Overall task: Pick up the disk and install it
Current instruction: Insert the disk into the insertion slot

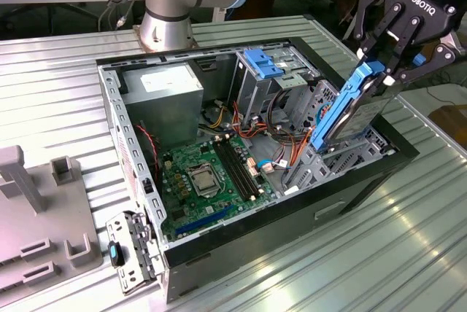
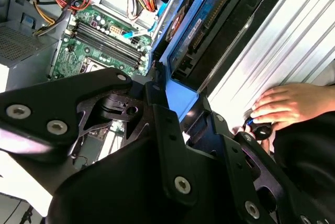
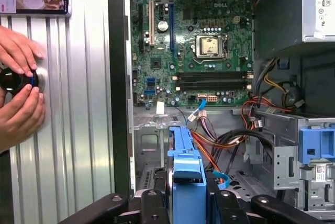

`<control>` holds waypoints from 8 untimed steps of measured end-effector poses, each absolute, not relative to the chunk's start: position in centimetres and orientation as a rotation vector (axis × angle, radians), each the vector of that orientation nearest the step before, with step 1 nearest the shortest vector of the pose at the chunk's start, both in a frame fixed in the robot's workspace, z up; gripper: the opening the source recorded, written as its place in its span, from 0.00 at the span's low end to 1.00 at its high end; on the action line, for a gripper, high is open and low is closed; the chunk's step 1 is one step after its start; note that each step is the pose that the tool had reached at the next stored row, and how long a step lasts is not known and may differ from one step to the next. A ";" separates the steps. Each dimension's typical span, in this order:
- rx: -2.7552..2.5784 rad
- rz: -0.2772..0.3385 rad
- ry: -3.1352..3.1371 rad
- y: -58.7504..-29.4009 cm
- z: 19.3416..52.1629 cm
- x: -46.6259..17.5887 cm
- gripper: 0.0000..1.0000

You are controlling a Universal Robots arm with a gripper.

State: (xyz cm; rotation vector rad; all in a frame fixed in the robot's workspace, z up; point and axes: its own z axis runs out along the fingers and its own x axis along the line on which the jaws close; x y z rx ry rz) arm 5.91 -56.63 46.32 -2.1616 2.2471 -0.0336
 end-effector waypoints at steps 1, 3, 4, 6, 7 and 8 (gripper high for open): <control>-2.162 -0.033 2.247 -56.6 46.2 6.0 0.37; -2.161 -0.034 2.247 -56.6 46.0 6.0 0.37; -2.161 -0.033 2.247 -56.6 45.9 6.0 0.37; -2.162 -0.033 2.247 -56.6 45.8 6.1 0.37; -2.162 -0.033 2.247 -56.6 45.7 6.1 0.37; -2.162 -0.033 2.247 -56.6 45.7 6.2 0.37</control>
